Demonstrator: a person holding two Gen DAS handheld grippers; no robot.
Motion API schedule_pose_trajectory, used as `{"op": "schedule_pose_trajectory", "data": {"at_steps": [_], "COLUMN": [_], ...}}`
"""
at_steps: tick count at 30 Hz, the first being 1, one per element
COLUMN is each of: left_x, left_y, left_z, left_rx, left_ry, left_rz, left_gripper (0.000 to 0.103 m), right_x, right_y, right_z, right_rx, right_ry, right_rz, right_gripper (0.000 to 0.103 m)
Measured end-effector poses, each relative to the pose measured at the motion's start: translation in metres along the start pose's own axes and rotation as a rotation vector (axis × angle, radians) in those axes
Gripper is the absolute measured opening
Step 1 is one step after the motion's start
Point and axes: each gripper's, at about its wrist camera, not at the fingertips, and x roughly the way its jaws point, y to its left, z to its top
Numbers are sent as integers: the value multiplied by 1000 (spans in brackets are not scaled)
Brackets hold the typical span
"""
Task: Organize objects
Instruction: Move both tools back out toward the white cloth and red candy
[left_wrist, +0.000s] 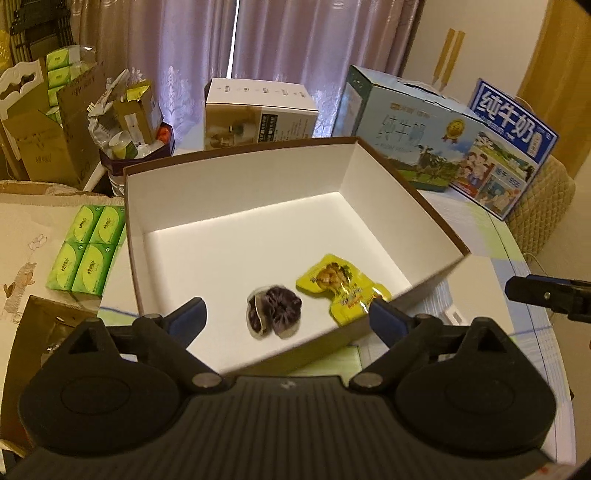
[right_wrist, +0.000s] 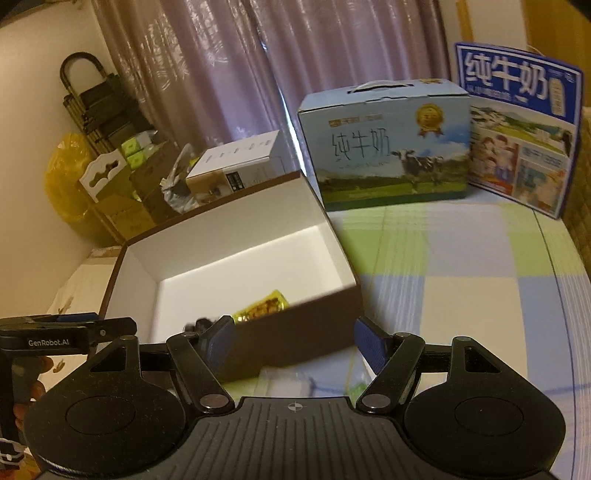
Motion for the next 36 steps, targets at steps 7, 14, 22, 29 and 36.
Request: {"op": "schedule_pose_trajectory", "data": {"at_steps": [7,14,22,29,36], "left_x": [-23,-45,-61,-65,-68], "left_y": [-13,-20,-32,-42,-49], "left_z": [-29,-60,-94,-114,-127], "left_rx": [24,-1,-43,-69,-75], "left_ry": [-2,12,44,73,81], "left_rz": [-4,15,57,80,94], "left_gripper": [95,95,95,95,95], "right_x": [-23,-42,-52,-61,-64], "right_y": [6,9,-4,-17,-24], "right_z": [-25,-53,-86,-109,-118], "right_rx": [-19,-74,-74,-76,-71], "right_ry": [8,26,108,151,159], "right_rz": [14,33,69,69,71], "right_gripper": [69,69,69,69,69]}}
